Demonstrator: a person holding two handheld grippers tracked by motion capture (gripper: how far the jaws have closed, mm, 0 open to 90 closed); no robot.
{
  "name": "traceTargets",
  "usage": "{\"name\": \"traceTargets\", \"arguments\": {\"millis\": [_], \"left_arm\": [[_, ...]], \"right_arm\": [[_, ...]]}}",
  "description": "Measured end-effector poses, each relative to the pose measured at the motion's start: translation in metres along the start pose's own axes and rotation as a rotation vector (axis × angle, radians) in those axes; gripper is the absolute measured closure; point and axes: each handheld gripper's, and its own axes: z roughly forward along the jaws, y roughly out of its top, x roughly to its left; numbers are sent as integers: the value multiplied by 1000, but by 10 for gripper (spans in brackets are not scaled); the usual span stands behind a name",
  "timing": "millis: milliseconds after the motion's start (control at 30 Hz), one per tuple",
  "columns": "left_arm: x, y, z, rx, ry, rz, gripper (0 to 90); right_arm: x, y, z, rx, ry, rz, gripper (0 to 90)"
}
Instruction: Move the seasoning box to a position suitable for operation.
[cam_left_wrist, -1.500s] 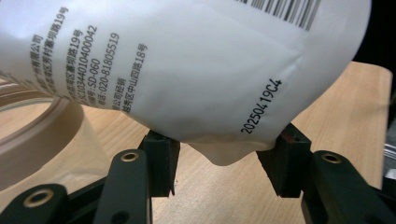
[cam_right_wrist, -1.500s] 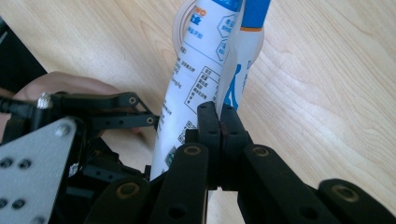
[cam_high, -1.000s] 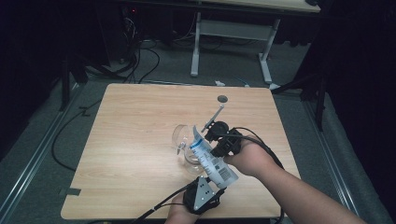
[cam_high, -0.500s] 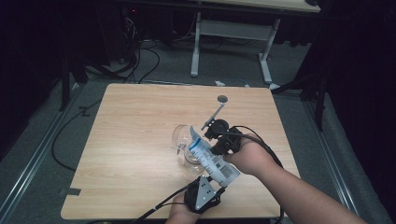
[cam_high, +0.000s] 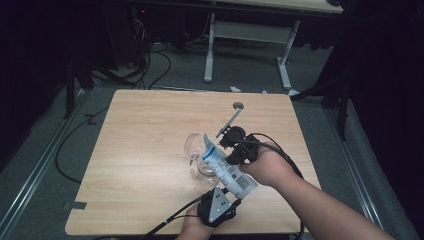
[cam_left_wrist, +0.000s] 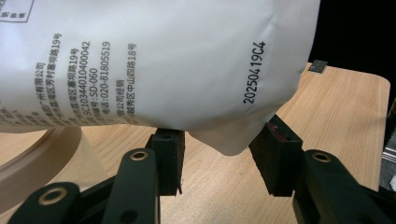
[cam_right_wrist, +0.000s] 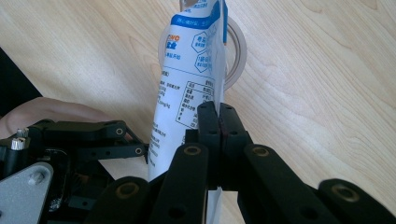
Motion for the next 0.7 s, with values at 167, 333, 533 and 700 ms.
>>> {"name": "traceTargets", "arguments": {"millis": [167, 333, 533, 700], "left_arm": [[0, 2, 2, -2, -5, -3, 574], [2, 5, 4, -5, -13, -9, 577], [3, 8, 4, -9, -17, -13, 577], [3, 10, 5, -12, -22, -14, 577]], "right_arm": [[-1, 2, -1, 5, -6, 0, 900], [-2, 4, -2, 7, -8, 1, 900], [-2, 7, -3, 4, -10, 3, 900], [-2, 8, -4, 1, -12, 0, 900]]}}
